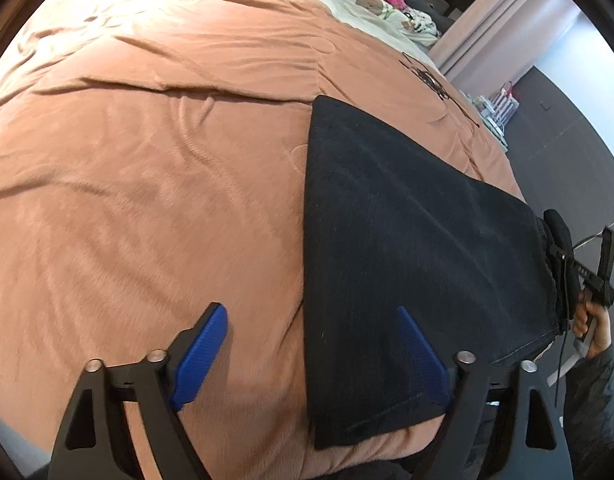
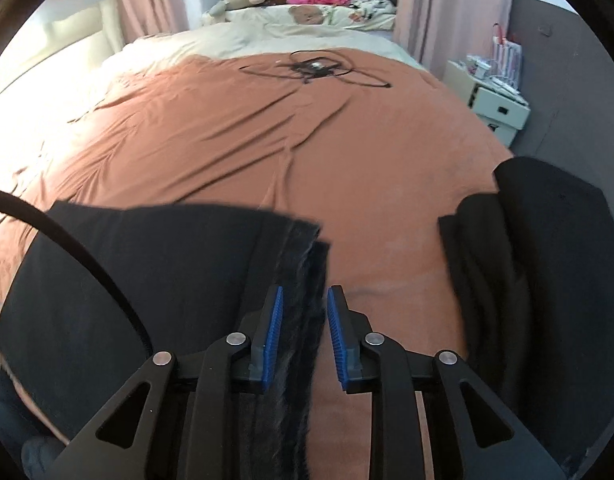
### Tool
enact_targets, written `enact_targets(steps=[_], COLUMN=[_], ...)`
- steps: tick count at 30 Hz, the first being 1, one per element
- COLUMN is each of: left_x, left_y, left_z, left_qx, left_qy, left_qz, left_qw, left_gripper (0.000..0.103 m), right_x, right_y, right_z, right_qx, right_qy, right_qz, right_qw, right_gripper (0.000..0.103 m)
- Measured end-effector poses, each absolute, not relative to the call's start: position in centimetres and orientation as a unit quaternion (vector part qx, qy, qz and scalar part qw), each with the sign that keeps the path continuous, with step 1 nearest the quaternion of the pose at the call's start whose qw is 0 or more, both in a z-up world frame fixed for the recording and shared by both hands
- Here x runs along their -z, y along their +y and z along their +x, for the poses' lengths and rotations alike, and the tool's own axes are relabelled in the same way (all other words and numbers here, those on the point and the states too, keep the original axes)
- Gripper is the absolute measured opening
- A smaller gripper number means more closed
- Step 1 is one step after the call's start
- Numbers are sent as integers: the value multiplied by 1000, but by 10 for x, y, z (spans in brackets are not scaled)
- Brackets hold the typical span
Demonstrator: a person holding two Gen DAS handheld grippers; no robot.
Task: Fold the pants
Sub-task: 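Lift the folded hem with the right tool while the left tool grasps the pants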
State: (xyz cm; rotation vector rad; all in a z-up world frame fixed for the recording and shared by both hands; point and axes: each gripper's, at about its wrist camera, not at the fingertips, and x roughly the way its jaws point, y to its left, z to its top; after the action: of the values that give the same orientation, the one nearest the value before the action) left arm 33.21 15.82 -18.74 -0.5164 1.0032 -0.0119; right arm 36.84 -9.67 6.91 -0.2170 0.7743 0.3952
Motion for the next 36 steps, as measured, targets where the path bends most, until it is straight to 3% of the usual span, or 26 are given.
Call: enact_targets(steps=[1,3,5,11,14,16,19,25,30,36], left_x=[188,191,194,203,207,209,212,218,211,207], left_y=[159,160,160,155,155,156,159,173,180,179], left_z=[335,342,349,373,383,389,395,397,385,386], left_qx=[7,13,21,44,50,50,55,67,86,97], left_qy=[477,480,485,496,499,498,498,494,481,490], left_qz=[-245,-249,-253,-261,-270,-275,-289,-327,-342,-342], left_qw=[844,841,837,827,822,821,816,803,803,796], left_gripper=[81,75,71,60,49,48,47,42,26,26], right_x=[-67,-64,-59,-31,-30,-30,-25,-18,-13,-11], right_y=[-95,-92,-92,-107,-122,-129,-136,-156,-177,-186], right_z=[362,350,343,353,363,367,365,373,384,381], right_qx=[-198,-198,-208,-205,-189,-180,-192,-238,-260,-270], right_qy=[372,364,369,413,424,426,437,457,468,466], right_qz=[-104,-112,-111,-146,-109,-85,-58,-1,39,41], right_qw=[901,903,899,876,879,883,877,857,844,842], right_gripper=[38,62,64,64,62,46,39,39,39,41])
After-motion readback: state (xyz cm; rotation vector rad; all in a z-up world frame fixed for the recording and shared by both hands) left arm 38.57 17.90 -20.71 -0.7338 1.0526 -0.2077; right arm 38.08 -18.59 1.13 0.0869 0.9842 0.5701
